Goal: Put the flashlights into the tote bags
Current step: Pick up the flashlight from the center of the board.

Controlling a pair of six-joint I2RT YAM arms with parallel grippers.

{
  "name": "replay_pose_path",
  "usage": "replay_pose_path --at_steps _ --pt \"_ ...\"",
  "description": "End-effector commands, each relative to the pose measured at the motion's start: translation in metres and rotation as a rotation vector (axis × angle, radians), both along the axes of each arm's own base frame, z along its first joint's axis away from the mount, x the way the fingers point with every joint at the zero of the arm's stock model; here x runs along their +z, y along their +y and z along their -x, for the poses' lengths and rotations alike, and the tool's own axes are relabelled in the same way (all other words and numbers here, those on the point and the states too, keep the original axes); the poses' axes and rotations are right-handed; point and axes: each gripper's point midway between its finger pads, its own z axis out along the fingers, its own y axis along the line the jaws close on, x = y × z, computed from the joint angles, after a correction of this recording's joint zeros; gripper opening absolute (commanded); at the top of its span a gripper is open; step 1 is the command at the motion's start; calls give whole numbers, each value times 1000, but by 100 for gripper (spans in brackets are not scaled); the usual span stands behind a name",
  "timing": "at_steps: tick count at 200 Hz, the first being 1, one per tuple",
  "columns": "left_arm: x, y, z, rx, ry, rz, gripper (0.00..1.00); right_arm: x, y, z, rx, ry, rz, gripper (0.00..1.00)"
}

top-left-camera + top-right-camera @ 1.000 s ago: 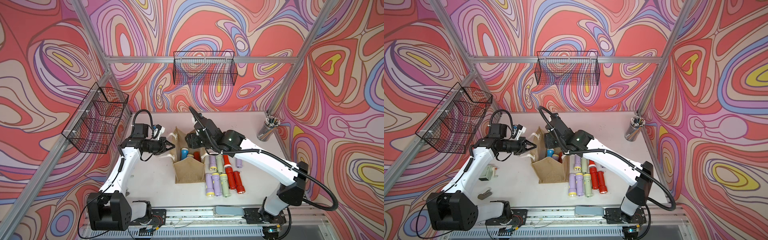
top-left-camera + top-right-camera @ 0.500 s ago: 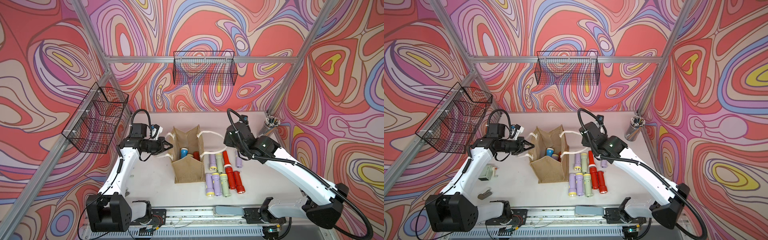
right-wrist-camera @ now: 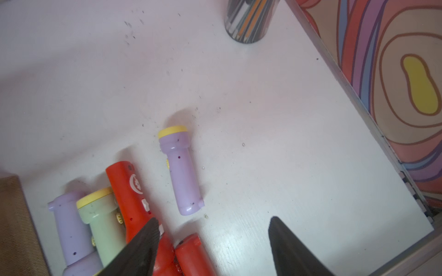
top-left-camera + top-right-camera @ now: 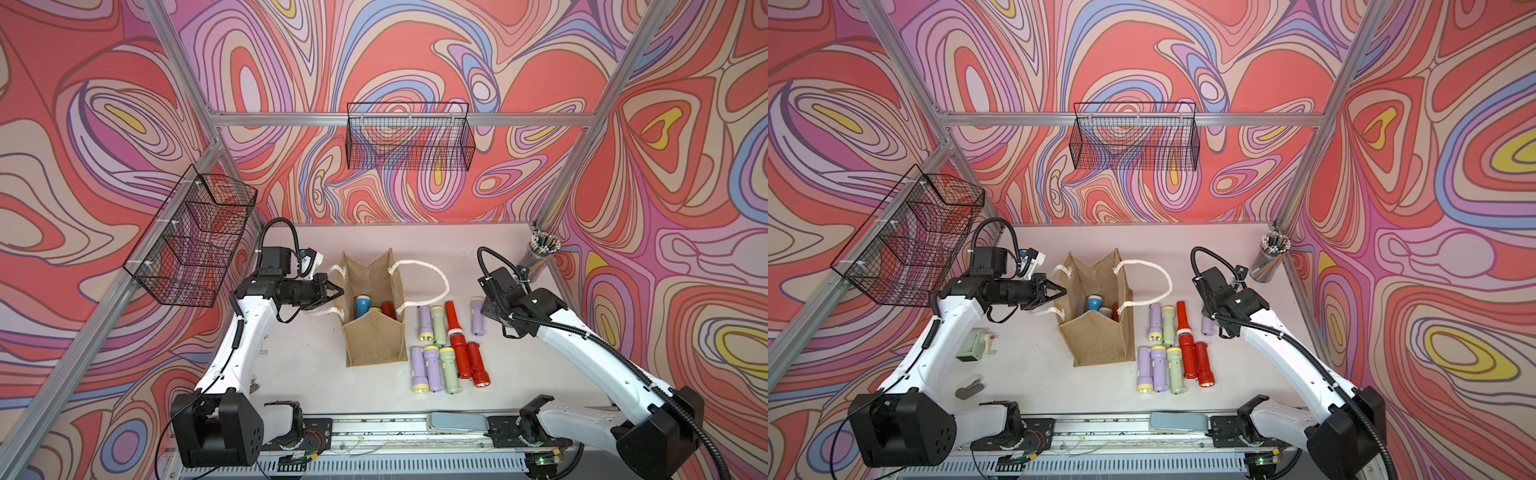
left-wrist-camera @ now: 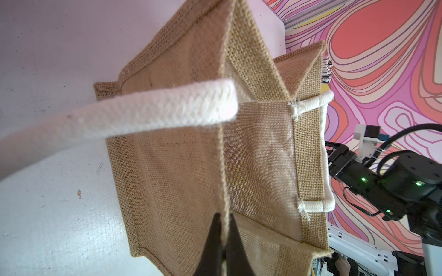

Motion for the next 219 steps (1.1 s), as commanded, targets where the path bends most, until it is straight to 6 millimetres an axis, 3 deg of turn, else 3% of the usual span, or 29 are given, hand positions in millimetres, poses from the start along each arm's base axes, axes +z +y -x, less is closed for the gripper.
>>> replay_pose_path --at_steps 1,46,84,122,219 --pt "16 0 -1 -17 -55 6 5 -29 8 1 35 84 -56 76" --pt "14 0 -2 -16 -49 2 5 -74 16 -9 85 173 -118 76" --pt "9 0 -3 -17 -34 6 5 -100 31 -22 200 217 -146 77" --pt "7 1 -3 -14 -28 1 5 -109 48 -32 285 196 -209 75" --pt "2 1 -6 -5 -5 2 5 -141 31 -30 256 273 -155 69"
